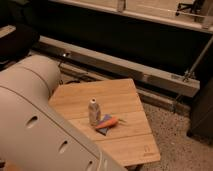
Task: Drag the ceramic bowl in a circle
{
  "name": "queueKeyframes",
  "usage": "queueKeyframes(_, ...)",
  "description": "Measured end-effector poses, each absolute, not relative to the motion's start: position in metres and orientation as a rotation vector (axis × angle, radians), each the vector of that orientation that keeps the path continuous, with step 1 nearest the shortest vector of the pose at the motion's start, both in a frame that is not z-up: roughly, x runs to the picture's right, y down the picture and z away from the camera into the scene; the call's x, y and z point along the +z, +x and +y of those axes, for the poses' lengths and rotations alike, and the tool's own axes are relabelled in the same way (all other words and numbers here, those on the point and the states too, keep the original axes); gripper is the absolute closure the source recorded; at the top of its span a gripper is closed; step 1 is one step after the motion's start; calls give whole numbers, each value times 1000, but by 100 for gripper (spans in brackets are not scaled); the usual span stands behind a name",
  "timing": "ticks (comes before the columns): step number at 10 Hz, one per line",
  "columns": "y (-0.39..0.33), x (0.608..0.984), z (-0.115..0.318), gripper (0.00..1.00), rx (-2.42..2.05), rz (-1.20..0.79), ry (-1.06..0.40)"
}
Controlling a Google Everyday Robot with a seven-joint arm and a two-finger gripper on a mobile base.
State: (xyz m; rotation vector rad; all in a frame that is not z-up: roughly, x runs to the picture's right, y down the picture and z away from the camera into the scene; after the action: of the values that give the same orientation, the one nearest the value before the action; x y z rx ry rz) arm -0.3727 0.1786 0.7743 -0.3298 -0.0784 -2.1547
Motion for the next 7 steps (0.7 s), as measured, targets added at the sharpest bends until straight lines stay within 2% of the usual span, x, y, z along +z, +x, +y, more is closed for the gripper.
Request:
queueKeyframes(4,-291,802,150,100,-2069,17,-471)
queueKeyframes(7,-237,786,141,100,-2115,93,-510)
